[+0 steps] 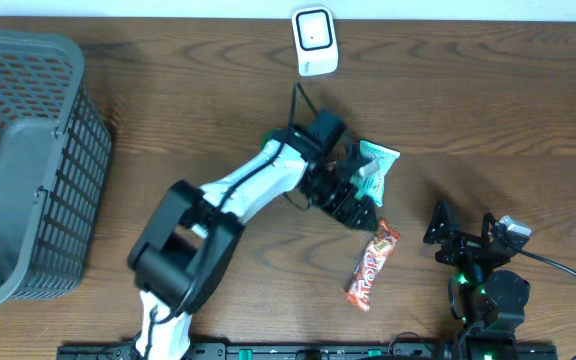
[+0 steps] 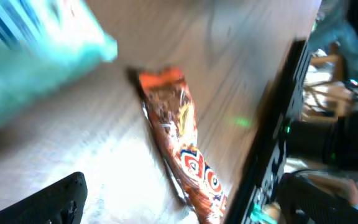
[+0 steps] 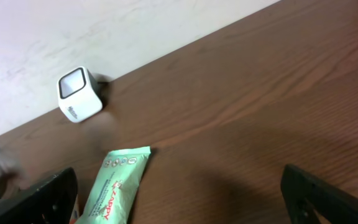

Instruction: Scan the item barcode

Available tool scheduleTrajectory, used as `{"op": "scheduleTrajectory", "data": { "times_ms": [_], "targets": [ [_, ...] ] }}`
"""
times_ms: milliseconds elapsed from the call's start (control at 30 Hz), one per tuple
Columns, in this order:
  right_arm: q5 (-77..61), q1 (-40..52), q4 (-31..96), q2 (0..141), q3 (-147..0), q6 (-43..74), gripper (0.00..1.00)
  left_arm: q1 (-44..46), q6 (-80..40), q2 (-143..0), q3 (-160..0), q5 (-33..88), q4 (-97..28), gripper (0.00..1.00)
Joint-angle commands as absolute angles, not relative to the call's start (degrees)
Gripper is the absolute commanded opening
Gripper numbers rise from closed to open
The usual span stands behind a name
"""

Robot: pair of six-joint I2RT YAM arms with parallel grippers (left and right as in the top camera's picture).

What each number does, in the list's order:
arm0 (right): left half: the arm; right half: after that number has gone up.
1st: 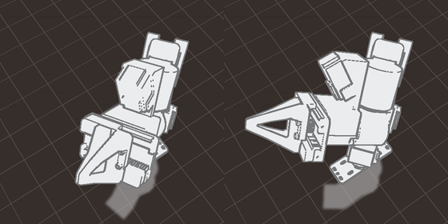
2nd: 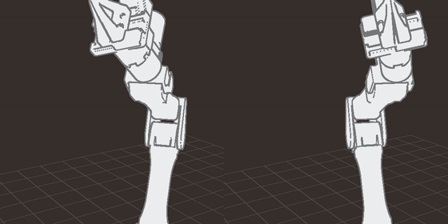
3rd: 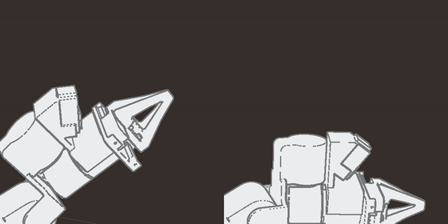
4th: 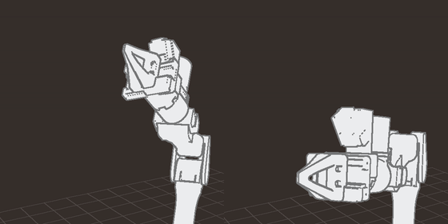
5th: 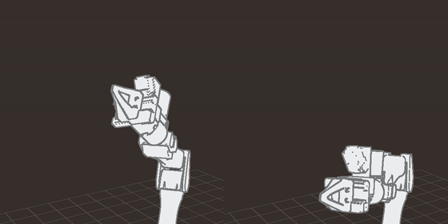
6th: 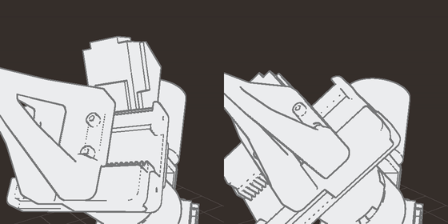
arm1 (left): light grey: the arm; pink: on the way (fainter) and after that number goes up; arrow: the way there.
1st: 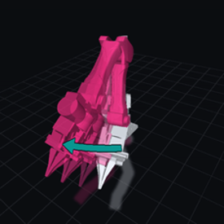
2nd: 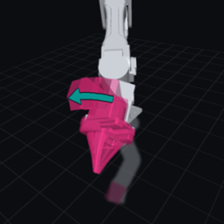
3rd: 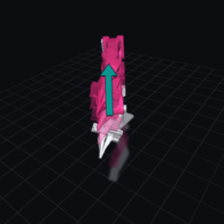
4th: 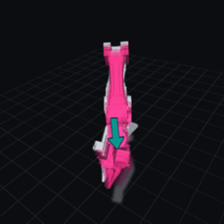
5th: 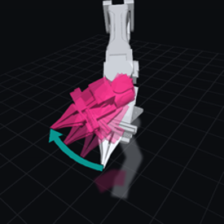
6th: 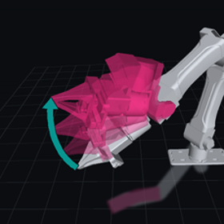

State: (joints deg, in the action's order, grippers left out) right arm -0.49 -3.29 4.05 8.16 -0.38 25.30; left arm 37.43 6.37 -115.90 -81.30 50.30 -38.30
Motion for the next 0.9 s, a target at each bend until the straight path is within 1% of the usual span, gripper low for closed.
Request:
{"op": "scheduleTrajectory", "data": {
  "times_ms": [0, 200, 300, 367, 433, 467, 500, 533, 567, 600, 633, 667, 700, 733, 767, 833, 867],
  "targets": [
    [-0.7, -2.8, 4.3, 8.3, -0.3, 26.4, 0.99, 36.9, 5.4, -110.3, -83.9, 42.9, -38.8, 0.98],
    [-0.8, -2.8, 4.2, 8.3, -0.3, 26.3, 0.99, 37.2, 1.4, -109.6, -83.9, 31.6, -43.2, 0.98],
    [-1.1, -2.8, 4.0, 8.3, -0.3, 26.4, 0.99, 37.4, 1.4, -109.6, -83.9, 30.3, -43.8, 0.98],
    [-3.8, -2.8, 3.6, 8.3, -0.3, 26.4, 0.99, 37.2, 1.4, -109.5, -84.0, 29.9, -43.5, 0.98],
    [-9.5, -2.8, 3.2, 8.3, -0.3, 26.3, 0.99, 36.9, 1.2, -108.8, -84.4, 28.3, -43.5, 0.98],
    [-12.5, -2.8, 2.7, 8.3, -0.3, 26.0, 0.99, 36.7, 1.2, -108.1, -84.8, 27.5, -43.7, 0.98],
    [-15.0, -2.8, 2.3, 8.3, -0.3, 24.7, 0.93, 36.5, 1.2, -107.2, -85.4, 26.7, -44.1, 0.98],
    [-17.0, -2.8, 1.9, 8.3, -0.3, 23.7, 0.90, 36.2, 1.2, -105.8, -86.3, 25.6, -44.6, 0.98],
    [-19.8, -2.8, 1.1, 8.3, -0.3, 23.6, 0.92, 35.9, 1.2, -104.6, -87.3, 24.2, -45.0, 0.98],
    [-23.3, -2.8, -0.3, 8.3, -0.3, 23.8, 0.99, 35.5, 1.2, -102.9, -88.6, 22.6, -45.4, 0.98],
    [-26.5, -2.8, -1.7, 8.3, -0.3, 24.5, 0.99, 35.0, 1.2, -101.2, -89.6, 21.0, -45.6, 0.98],
    [-28.7, -2.8, -2.7, 8.3, -0.4, 26.8, 0.99, 34.4, 1.2, -99.2, -90.8, 19.1, -45.6, 0.98],
    [-29.3, -2.8, -2.7, 8.3, -0.4, 32.2, 0.99, 33.7, 1.1, -97.1, -92.0, 17.4, -45.6, 0.98],
    [-29.3, -2.8, 1.3, 8.3, -0.4, 44.8, 0.99, 32.2, 0.8, -93.4, -93.8, 15.1, -45.3, 0.98],
    [-30.2, -2.8, 3.8, 8.4, -0.5, 49.0, 0.99, 31.3, 0.0, -91.5, -94.4, 13.9, -44.8, 0.98],
    [-36.6, -2.7, 3.7, 10.8, -0.9, 56.2, 0.99, 29.3, -1.4, -87.9, -94.9, 12.5, -44.1, 0.98],
    [-39.1, -2.8, 3.7, 11.6, -1.0, 57.4, 0.99, 28.4, -1.6, -86.5, -94.9, 12.4, -43.9, 0.98]
  ]
}}
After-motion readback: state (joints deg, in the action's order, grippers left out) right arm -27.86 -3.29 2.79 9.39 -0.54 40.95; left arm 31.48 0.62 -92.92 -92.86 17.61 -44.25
